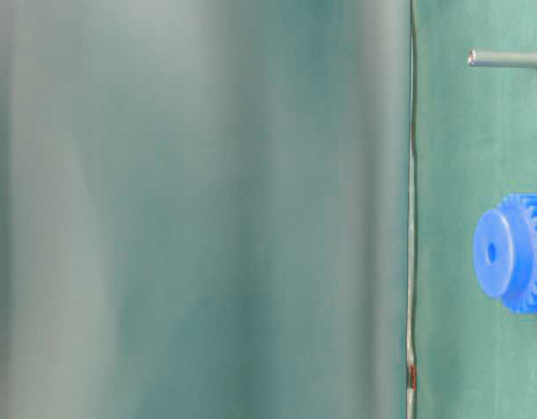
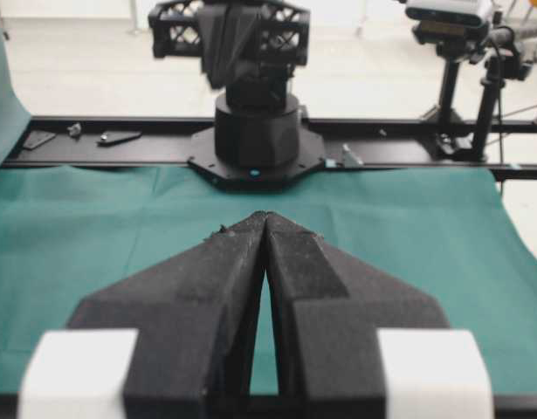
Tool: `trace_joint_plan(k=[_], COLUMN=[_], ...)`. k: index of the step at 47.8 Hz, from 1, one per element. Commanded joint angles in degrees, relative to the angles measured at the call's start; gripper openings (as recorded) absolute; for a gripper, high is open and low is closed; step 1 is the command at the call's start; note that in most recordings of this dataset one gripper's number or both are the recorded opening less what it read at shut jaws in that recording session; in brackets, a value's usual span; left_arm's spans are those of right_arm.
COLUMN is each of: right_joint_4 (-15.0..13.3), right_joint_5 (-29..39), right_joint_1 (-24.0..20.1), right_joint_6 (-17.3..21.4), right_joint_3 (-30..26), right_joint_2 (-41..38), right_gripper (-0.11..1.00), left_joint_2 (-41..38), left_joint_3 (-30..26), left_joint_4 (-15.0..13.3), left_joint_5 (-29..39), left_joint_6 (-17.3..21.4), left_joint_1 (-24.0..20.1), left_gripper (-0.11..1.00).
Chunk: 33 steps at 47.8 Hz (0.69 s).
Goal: Insert the shaft placed at a random location into the center hole of the medium gear at another random location.
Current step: 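Move the right gripper left over the upright silver shaft, fingers open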
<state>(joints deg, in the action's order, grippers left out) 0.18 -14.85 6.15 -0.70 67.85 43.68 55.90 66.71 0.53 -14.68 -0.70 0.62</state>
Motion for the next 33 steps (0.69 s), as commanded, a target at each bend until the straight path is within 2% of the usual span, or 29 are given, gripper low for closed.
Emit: trace_joint_plan(k=[1, 3, 9, 13, 15, 21, 33], right_joint_4=[0.4, 0.4, 0.6, 0.7, 0.7, 0.7, 0.9], right_joint_5=[-1.7, -2.3, -4.9, -8.0, -9.6, -14.8, -21.8], right_joint_1=[0.7, 1.2, 2.5, 3.5, 4.0, 5.1, 6.5], right_joint_6=[0.7, 0.7, 0.7, 0.7, 0.6, 0.4, 0.4], right_joint_3=[-0.7, -0.8, -1.2, -1.2, -1.3, -1.2, -1.7], right_joint_2=[-2.8, -4.9, -11.8, -16.3, -18.6, -25.8, -36.0], right_gripper=[0.18, 0.28, 0.68, 0.88, 0.89, 0.80, 0.80], left_joint_2=[-0.2, -0.2, -0.3, -0.2, -0.3, -0.3, -0.4], left_joint_3=[-1.3, -1.3, -1.3, -1.1, -1.1, -1.1, -1.1], left_joint_4=[0.2, 0.2, 0.2, 0.2, 0.2, 0.2, 0.2], left_joint_5=[-0.3, -0.3, 0.3, 0.7, 0.9, 1.4, 1.5], left_joint_6=[0.0, 0.1, 0.1, 0.1, 0.2, 0.1, 0.2], left_joint_1=[0.1, 0.1, 0.1, 0.2, 0.1, 0.1, 0.2], left_gripper=[0.00, 0.00, 0.00, 0.00, 0.00, 0.00, 0.00])
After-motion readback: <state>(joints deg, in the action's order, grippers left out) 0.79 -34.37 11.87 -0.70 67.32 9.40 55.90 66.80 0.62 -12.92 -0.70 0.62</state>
